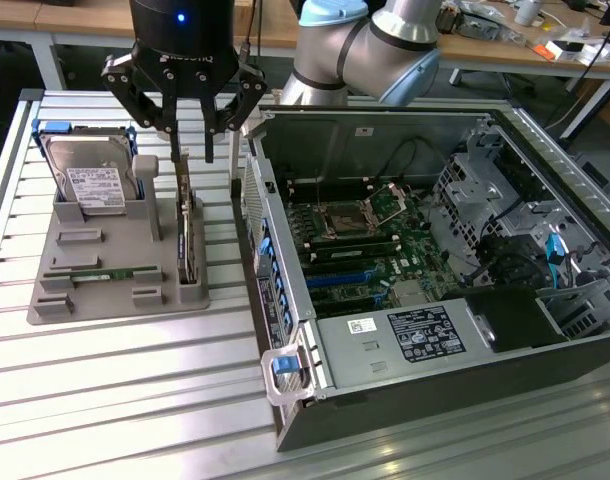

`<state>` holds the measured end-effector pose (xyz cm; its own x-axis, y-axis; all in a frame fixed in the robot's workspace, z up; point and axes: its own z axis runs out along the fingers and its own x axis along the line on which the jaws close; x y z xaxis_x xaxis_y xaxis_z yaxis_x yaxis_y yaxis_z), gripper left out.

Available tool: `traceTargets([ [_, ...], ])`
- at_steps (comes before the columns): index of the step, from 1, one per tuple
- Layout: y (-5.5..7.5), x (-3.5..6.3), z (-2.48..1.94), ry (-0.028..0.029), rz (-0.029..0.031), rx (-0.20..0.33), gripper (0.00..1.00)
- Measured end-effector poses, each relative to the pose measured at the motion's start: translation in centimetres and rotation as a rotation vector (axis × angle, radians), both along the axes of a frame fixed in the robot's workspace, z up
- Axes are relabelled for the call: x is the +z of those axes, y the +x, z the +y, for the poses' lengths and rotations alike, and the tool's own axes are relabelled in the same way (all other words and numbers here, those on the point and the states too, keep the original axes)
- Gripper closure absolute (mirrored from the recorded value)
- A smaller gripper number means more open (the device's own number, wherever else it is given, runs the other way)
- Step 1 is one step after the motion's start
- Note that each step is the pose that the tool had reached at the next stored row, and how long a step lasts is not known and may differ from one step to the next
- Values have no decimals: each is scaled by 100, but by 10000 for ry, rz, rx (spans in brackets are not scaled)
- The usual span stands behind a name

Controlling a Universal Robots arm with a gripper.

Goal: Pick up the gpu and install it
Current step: 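Pick up the gpu and move the gpu toward the slot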

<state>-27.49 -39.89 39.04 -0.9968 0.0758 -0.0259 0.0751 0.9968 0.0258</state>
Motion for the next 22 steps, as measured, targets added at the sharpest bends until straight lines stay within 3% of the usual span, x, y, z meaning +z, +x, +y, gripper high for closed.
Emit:
traceTargets([
  [22,-50,-87,0,0,0,0,62],
])
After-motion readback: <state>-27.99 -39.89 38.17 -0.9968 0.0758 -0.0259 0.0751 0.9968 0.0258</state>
